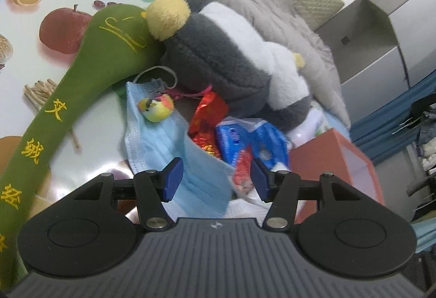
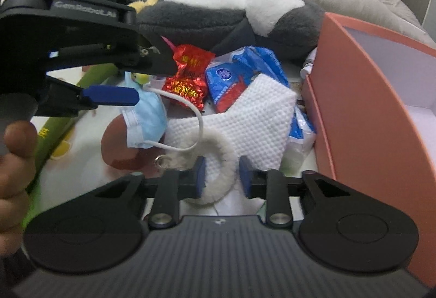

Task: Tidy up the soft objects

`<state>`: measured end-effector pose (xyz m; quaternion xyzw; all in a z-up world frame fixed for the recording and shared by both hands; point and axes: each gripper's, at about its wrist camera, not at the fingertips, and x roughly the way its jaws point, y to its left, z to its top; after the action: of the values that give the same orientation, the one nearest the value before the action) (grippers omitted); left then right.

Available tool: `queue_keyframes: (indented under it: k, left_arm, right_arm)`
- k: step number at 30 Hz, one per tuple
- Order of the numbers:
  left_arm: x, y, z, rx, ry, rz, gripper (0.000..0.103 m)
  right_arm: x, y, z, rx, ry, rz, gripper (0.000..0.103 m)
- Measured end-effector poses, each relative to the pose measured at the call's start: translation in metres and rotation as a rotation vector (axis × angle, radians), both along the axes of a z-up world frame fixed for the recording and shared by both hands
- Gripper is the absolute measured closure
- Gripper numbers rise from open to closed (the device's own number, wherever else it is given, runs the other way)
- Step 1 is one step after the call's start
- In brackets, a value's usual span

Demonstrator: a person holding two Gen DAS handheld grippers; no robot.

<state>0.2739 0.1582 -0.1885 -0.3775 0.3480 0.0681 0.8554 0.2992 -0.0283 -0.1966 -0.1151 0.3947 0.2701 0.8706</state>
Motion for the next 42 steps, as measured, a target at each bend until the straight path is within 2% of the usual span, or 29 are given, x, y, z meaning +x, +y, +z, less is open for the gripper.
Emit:
queue_keyframes:
  k: [3,5,6,9,19,27,35,42]
  left_arm:
    - [0.003,0.001,-0.008,0.020,0.034,-0.007,0.061]
    - [0.002,0.001,-0.011,0.026,0.042,-0.012,0.075]
    - [0.001,0.001,-0.011,0.029,0.039,-0.015,0.086]
    - [-0.004,0.000,-0.008,0.046,0.025,-0.024,0.096]
    - [-0.035,-0.010,0.027,0.103,-0.018,-0.063,0.100]
    - [-0.079,-0.018,0.047,0.126,-0.037,-0.087,0.100]
    - [-0.117,-0.032,0.046,0.130,-0.013,-0.119,0.100]
    - [-0.131,-0.041,0.035,0.126,0.023,-0.141,0.100]
  right_arm:
    - [0.002,0.004,-0.003,-0.007,0.006,0.018,0.090]
    - [0.001,0.005,-0.002,-0.003,0.005,0.019,0.091]
    - [0.001,0.005,-0.001,0.000,0.001,0.019,0.091]
    - [-0.002,0.002,0.005,0.016,-0.015,0.001,0.092]
    - [-0.021,-0.004,0.034,0.045,-0.057,-0.007,0.092]
    - [-0.049,-0.014,0.049,0.053,-0.069,-0.016,0.092]
    - [-0.073,-0.028,0.049,0.089,-0.004,-0.042,0.092]
    - [-0.084,-0.039,0.030,0.088,0.080,-0.075,0.092]
